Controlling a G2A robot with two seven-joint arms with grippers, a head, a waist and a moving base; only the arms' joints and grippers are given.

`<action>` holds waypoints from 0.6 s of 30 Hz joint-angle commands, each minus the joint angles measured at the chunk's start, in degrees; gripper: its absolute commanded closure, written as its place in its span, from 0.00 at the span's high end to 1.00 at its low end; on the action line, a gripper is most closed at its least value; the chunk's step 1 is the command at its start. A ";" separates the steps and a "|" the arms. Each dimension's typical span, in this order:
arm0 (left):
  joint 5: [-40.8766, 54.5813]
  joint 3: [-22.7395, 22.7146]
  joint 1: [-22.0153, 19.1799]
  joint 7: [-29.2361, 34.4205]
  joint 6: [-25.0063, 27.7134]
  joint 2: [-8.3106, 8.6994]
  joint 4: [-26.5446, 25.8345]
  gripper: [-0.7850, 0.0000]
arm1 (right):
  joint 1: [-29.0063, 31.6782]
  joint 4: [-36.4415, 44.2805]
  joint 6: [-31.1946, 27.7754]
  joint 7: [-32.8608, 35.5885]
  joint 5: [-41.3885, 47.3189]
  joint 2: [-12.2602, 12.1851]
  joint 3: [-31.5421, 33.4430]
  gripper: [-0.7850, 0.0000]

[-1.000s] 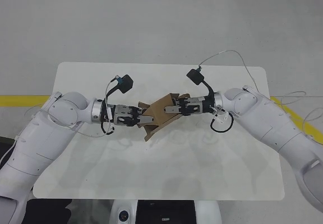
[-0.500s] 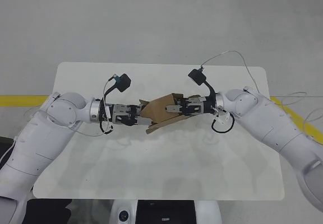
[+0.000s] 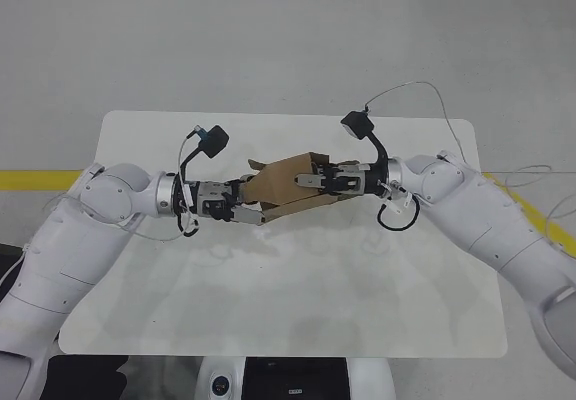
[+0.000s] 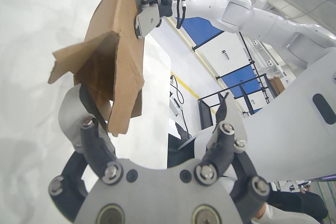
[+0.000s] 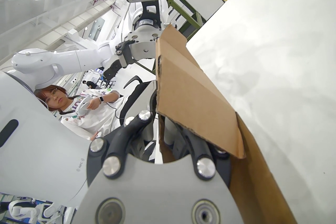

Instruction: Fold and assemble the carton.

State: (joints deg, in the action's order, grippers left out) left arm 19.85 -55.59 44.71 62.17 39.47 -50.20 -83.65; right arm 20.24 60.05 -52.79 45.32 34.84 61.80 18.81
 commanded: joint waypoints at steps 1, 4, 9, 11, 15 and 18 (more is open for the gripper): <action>0.07 -0.61 -0.08 -0.96 -0.23 -0.01 0.78 1.00 | 0.68 2.19 2.38 -1.66 -1.84 -0.19 0.97 0.00; 0.71 -1.58 -0.11 -2.67 -0.58 -0.05 1.67 1.00 | 2.38 5.25 6.45 -5.69 -4.55 -0.79 2.86 0.00; 2.18 -2.77 0.16 -3.62 -0.69 -0.08 1.87 1.00 | 6.51 12.68 11.27 -12.71 -10.51 -2.32 6.61 0.00; 2.65 -3.04 0.35 -3.45 -0.77 -0.09 1.79 1.00 | 8.31 15.69 13.59 -14.72 -13.20 -3.06 8.17 0.00; 3.51 -3.71 0.72 -3.33 -1.22 -0.09 1.98 1.00 | 11.93 20.36 17.75 -16.99 -16.90 -4.44 11.21 0.00; 3.84 -4.27 0.93 -3.38 -1.55 -0.08 2.17 1.00 | 14.47 22.60 19.87 -17.42 -18.78 -5.33 13.31 0.00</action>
State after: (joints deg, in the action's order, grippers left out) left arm 23.60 -59.68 45.56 58.81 38.03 -50.28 -81.54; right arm 33.85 82.02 -33.55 27.96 16.64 56.75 31.38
